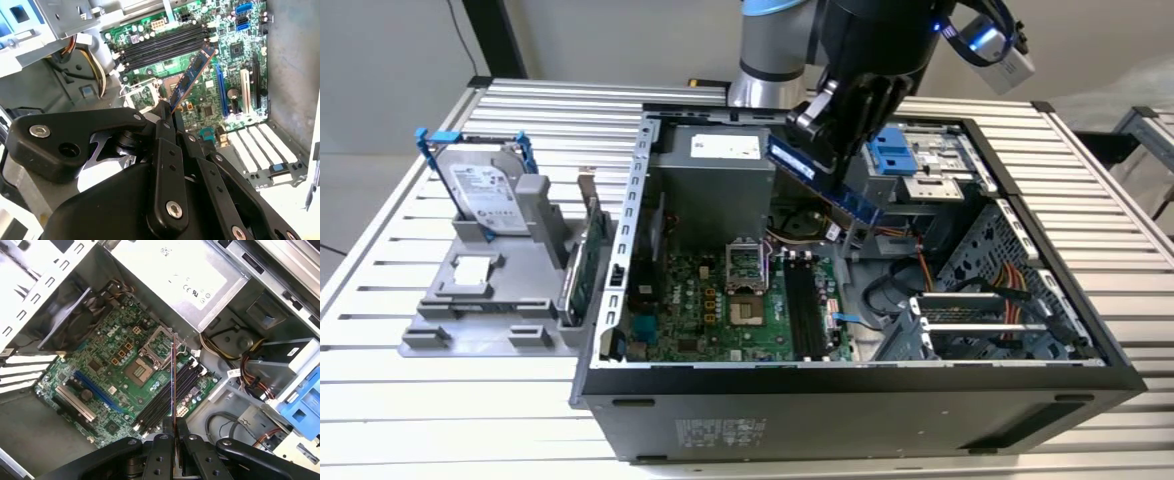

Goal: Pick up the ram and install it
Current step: 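Insert the ram into the slot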

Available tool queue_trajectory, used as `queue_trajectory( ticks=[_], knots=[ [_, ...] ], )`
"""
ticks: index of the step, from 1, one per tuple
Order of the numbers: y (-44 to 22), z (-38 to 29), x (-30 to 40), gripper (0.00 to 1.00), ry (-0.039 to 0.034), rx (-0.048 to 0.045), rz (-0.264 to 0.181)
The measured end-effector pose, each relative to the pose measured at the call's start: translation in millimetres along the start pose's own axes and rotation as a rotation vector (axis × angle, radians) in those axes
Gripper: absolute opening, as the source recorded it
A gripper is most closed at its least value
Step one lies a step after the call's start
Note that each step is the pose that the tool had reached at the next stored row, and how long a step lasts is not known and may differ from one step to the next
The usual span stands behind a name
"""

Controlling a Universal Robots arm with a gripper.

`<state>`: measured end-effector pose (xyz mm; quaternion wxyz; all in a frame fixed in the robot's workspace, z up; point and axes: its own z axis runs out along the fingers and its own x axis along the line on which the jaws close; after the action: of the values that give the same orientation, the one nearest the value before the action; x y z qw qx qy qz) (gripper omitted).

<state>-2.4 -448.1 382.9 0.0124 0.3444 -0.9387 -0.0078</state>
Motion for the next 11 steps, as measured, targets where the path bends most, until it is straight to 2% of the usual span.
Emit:
queue_trajectory(
  ticks=[11],
  knots=[
    [0.0,0.0,0.0,0.0,-0.0019,-0.0015,0.08]
  ],
)
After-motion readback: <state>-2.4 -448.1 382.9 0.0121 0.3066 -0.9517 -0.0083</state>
